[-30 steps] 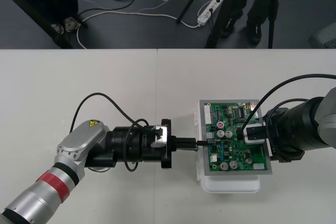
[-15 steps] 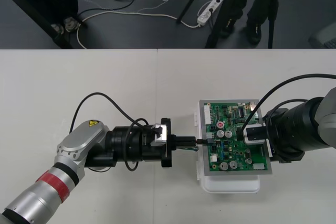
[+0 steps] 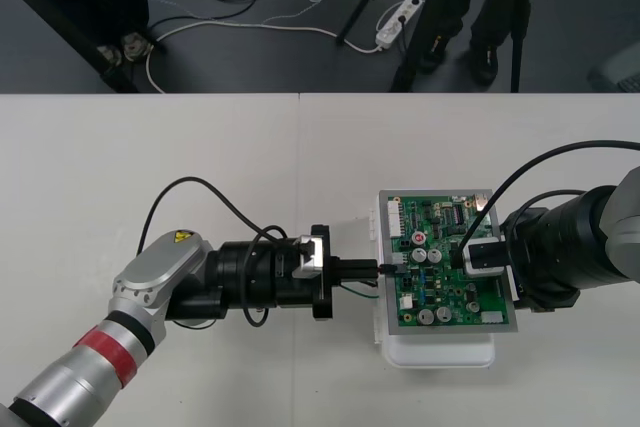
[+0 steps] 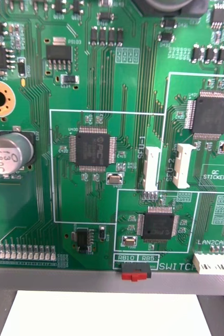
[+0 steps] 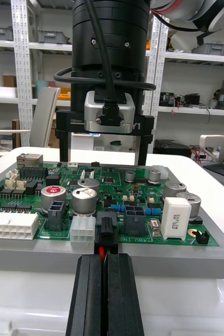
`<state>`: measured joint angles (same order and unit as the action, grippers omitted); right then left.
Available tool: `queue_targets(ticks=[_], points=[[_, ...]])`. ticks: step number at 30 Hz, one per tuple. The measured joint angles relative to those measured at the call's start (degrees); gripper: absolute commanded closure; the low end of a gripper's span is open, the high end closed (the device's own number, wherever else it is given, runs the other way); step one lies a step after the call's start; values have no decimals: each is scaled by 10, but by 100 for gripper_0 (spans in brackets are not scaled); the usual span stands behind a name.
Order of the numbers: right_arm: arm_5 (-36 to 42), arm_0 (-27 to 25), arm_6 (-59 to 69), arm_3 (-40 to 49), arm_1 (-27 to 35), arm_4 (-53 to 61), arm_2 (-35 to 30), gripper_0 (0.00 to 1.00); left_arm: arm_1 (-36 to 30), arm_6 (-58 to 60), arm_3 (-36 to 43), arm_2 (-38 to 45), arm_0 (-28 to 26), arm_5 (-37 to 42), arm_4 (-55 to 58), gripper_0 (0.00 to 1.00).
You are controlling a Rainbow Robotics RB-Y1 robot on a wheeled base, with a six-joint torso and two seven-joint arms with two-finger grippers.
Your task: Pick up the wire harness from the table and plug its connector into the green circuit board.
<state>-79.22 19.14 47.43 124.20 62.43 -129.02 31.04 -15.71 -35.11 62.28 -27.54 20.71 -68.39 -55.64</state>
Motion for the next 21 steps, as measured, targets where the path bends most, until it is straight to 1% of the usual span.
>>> queue_targets(ticks=[21], points=[[0, 0, 0, 0, 0, 0, 0, 0, 5, 0, -2, -1, 0, 5, 0, 100]])
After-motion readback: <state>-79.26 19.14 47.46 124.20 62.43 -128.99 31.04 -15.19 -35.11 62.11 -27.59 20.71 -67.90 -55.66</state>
